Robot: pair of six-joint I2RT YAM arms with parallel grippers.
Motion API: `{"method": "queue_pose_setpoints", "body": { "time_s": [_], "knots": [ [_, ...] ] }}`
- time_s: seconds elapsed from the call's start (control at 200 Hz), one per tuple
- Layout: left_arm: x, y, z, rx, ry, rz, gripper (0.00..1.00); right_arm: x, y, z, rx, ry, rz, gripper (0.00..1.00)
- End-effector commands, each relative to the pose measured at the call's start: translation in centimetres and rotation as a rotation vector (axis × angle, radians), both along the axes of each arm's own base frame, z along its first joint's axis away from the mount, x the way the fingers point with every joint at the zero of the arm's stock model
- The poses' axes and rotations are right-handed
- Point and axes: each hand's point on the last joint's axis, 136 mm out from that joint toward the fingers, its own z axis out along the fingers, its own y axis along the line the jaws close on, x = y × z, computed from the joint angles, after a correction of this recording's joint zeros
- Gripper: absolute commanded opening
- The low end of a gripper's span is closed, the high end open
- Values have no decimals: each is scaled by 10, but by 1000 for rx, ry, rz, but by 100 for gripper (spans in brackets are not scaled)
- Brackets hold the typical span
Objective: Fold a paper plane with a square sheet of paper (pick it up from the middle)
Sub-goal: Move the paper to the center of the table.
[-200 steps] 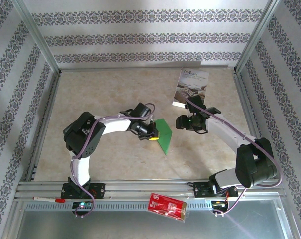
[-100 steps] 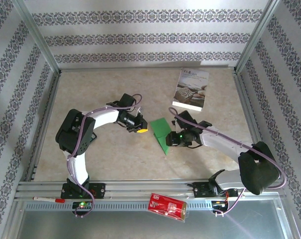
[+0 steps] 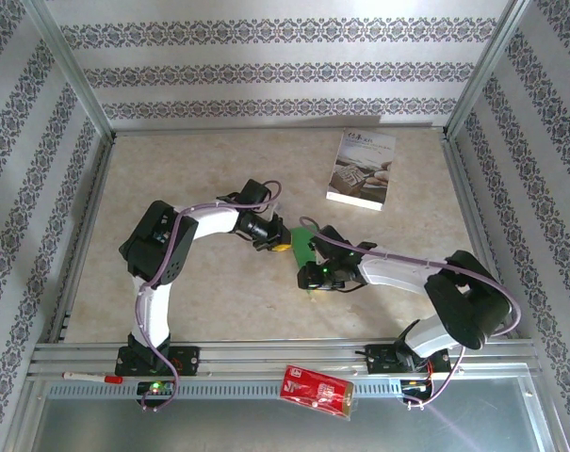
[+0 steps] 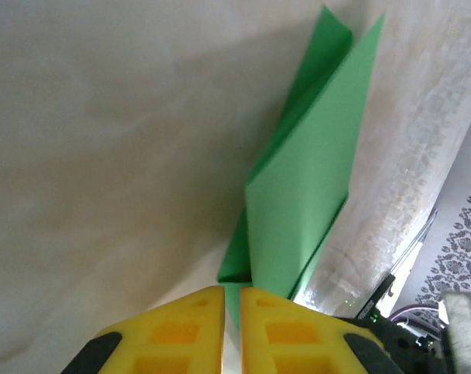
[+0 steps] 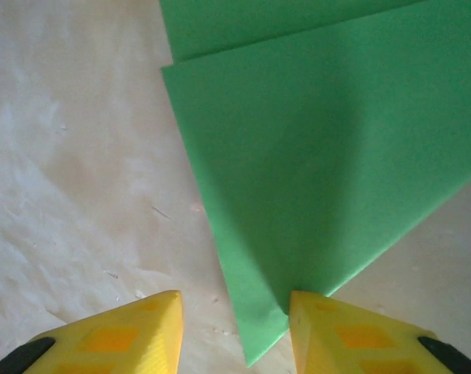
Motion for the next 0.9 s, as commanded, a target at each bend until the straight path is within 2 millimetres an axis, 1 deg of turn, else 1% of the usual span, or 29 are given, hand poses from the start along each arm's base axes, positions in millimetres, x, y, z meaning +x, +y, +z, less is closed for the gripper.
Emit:
{"method": "queue_pose_setpoints", "body": {
  "time_s": [0.0, 0.06, 0.1, 0.175, 0.26, 0.27, 0.275, 0.29, 0.3, 0.34, 0.385, 0.425, 0.45, 0.505, 0.525, 0.55, 0.605, 0.68, 0.724, 0.794, 0.894],
  "knots": [
    [26, 8, 5, -28, -32, 48, 13, 2, 18, -1, 39, -6, -19, 38],
    [36, 17, 9, -33, -40, 74, 13, 3, 30, -1, 58, -11, -17, 37],
    [43, 27, 10, -33, -45, 103, 14, 5, 40, -1, 75, -12, -19, 37],
    [54, 46, 15, -32, -59, 157, 19, 13, 61, 0, 118, -23, -29, 37],
    [63, 76, 21, -26, -73, 243, 24, 23, 89, 1, 165, -29, -30, 37],
    [64, 80, 21, -25, -75, 256, 25, 23, 90, 0, 167, -26, -30, 37],
    [64, 82, 22, -26, -77, 263, 25, 26, 95, 2, 179, -32, -30, 37],
    [65, 88, 23, -26, -78, 282, 26, 28, 101, 4, 194, -34, -29, 37],
    [65, 92, 24, -26, -79, 294, 27, 29, 103, 4, 198, -32, -32, 37],
    [65, 108, 27, -15, -89, 344, 28, 37, 120, 12, 257, -41, -30, 37],
    [61, 122, 32, -2, -105, 381, 28, 44, 134, 24, 318, -51, -32, 37],
    [55, 130, 36, 15, -114, 397, 29, 50, 140, 34, 356, -67, -34, 38],
    [49, 131, 41, 21, -127, 398, 29, 53, 140, 38, 367, -78, -38, 38],
    [35, 127, 48, 11, -129, 394, 30, 59, 133, 48, 385, -101, -48, 39],
    [30, 124, 50, 5, -131, 392, 30, 63, 127, 50, 386, -109, -60, 39],
    [20, 120, 49, 6, -122, 384, 30, 66, 118, 53, 385, -120, -75, 40],
    [3, 112, 46, 13, -107, 374, 29, 76, 91, 53, 371, -142, -124, 42],
    [-13, 96, 43, 21, -98, 345, 29, 87, 54, 54, 335, -169, -181, 45],
    [-18, 86, 40, 23, -98, 323, 28, 91, 36, 54, 313, -176, -202, 46],
    [-20, 71, 38, 18, -92, 285, 25, 95, 17, 56, 281, -181, -219, 50],
    [-17, 65, 24, 57, -76, 247, 21, 101, -4, 56, 259, -183, -256, 51]
  ]
}}
